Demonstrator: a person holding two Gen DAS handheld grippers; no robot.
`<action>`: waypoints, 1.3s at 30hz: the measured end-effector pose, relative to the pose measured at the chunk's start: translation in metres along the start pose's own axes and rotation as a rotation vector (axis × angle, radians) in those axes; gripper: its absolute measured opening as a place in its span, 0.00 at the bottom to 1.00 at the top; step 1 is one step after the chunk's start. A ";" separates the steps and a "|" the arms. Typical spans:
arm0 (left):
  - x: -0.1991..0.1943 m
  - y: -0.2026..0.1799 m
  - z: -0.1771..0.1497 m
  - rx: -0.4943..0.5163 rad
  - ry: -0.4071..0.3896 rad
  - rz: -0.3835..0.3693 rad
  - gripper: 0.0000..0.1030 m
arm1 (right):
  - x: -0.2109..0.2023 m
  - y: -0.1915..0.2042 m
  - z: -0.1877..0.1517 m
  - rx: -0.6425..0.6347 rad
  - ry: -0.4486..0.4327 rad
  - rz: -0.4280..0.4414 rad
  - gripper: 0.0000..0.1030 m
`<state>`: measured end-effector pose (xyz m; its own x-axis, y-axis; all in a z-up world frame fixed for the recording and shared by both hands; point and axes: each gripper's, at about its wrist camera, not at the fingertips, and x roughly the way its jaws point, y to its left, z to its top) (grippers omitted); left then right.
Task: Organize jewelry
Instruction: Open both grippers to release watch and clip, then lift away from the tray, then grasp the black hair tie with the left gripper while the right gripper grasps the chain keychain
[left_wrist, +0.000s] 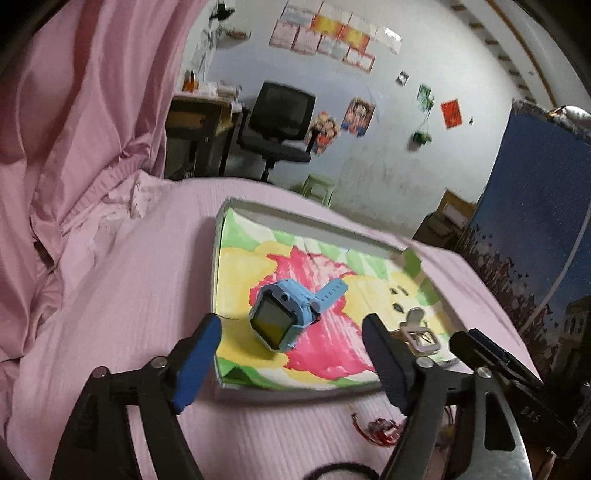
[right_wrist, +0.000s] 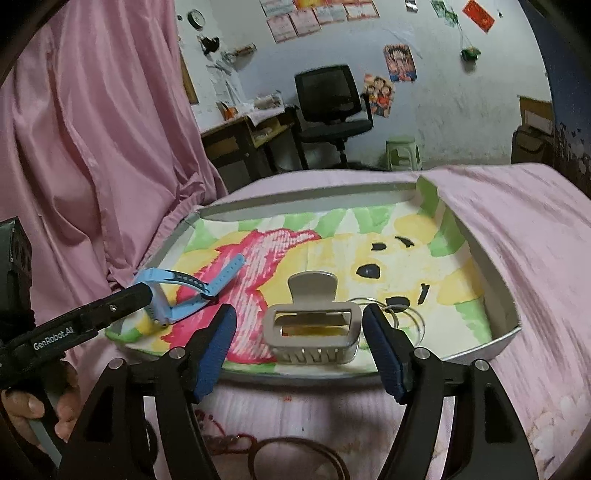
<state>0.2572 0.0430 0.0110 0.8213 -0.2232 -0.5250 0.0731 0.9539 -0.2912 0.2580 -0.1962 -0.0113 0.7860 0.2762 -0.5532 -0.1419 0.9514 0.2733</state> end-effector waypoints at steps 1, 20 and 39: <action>-0.007 -0.002 -0.002 0.006 -0.020 -0.002 0.76 | -0.007 0.000 -0.001 -0.004 -0.022 0.002 0.72; -0.123 -0.037 -0.050 0.087 -0.334 0.001 0.99 | -0.144 0.020 -0.027 -0.128 -0.385 0.005 0.94; -0.162 -0.048 -0.103 0.165 -0.347 0.050 1.00 | -0.196 0.001 -0.066 -0.110 -0.405 -0.034 0.96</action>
<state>0.0622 0.0128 0.0277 0.9668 -0.1209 -0.2251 0.0944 0.9877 -0.1249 0.0638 -0.2401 0.0460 0.9612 0.1896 -0.2003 -0.1582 0.9739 0.1630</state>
